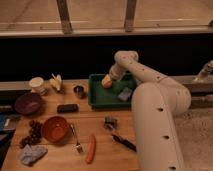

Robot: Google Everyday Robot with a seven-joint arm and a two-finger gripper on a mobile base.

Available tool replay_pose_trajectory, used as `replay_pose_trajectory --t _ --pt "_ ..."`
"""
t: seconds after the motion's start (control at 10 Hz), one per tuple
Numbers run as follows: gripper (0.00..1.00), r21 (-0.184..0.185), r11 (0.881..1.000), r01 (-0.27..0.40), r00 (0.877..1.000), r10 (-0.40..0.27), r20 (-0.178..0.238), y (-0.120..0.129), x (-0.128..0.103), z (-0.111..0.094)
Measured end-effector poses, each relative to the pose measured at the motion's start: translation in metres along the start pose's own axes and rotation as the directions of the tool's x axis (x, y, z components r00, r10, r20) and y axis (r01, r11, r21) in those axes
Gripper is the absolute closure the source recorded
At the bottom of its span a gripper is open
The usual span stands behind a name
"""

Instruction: Place apple in red bowl

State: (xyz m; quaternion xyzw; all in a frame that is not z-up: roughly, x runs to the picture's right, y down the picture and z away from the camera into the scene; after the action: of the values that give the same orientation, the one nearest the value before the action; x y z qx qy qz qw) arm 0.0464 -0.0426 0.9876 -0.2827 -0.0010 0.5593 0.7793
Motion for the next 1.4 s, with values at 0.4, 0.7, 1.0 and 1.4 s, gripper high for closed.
replay_pose_trajectory --t 0.4,0.7,1.0,1.4 --pt "0.31 -0.067 0.998 -0.015 1.000 0.015 0.002 -0.002 -0.012 0.031" --pt "0.31 -0.109 0.994 0.004 1.000 -0.003 0.013 0.011 -0.029 0.045" --pt "0.50 -0.127 0.991 0.033 0.999 -0.032 0.011 0.015 -0.029 0.049" --pt "0.93 -0.106 0.993 0.055 0.999 -0.054 0.009 0.012 -0.023 0.032"
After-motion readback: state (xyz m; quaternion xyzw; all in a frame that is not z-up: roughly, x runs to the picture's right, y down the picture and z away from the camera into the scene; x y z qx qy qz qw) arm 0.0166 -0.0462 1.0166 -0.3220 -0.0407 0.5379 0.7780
